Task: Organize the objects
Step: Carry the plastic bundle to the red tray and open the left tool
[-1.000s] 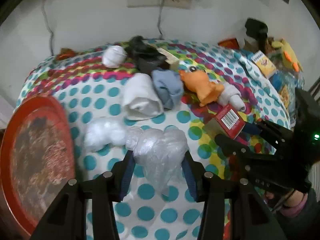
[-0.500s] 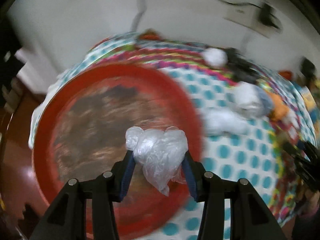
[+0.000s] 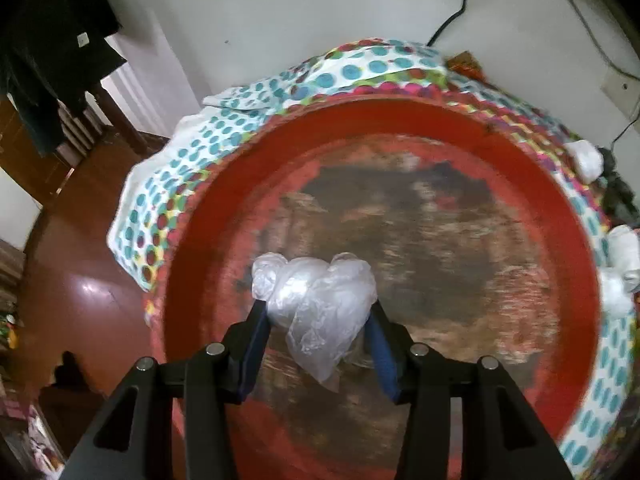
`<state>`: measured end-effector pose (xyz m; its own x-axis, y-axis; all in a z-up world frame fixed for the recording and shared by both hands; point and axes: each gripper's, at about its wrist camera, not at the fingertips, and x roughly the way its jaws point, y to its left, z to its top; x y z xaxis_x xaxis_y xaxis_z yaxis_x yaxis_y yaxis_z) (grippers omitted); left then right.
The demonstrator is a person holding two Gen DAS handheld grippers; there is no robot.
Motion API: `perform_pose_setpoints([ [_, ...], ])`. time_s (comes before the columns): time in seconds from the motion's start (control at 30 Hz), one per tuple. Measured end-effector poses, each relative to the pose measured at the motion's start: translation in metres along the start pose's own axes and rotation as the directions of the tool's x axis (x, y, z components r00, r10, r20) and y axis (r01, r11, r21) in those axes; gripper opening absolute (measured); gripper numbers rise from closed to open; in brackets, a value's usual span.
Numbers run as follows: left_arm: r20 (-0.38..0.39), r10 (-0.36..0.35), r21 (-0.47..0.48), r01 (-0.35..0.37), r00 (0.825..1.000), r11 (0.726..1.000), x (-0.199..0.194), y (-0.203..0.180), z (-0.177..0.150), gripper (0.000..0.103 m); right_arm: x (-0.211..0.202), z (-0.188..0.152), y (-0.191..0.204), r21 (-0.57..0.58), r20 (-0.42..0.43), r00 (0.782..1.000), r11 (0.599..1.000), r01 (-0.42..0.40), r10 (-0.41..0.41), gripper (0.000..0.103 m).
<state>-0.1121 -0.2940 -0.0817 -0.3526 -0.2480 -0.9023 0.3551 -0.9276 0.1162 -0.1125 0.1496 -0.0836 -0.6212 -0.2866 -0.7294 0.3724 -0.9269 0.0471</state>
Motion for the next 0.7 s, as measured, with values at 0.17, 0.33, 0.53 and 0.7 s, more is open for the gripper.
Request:
perform_pose_setpoints([
  [0.17, -0.021, 0.017, 0.001, -0.017, 1.000, 1.000, 0.014, 0.010, 0.000, 0.050, 0.001, 0.000, 0.001, -0.007, -0.006, 1.000, 1.000, -0.004, 0.004, 0.045],
  [0.33, -0.040, -0.008, 0.025, 0.009, 0.999, 1.000, 0.020, 0.011, -0.004, 0.056, 0.003, 0.000, 0.003, -0.012, -0.014, 1.000, 1.000, 0.007, -0.007, 0.045],
  [0.53, -0.036, 0.006, 0.057, -0.004, 0.999, 0.998, 0.010, 0.010, -0.010, 0.061, 0.004, 0.000, 0.005, -0.021, -0.017, 1.000, 1.000, 0.015, -0.015, 0.045],
  [0.7, 0.003, 0.008, 0.075, -0.008, 1.000, 0.997, -0.014, 0.010, -0.021, 0.067, 0.001, -0.001, 0.006, -0.035, -0.005, 1.000, 0.999, 0.027, -0.027, 0.045],
])
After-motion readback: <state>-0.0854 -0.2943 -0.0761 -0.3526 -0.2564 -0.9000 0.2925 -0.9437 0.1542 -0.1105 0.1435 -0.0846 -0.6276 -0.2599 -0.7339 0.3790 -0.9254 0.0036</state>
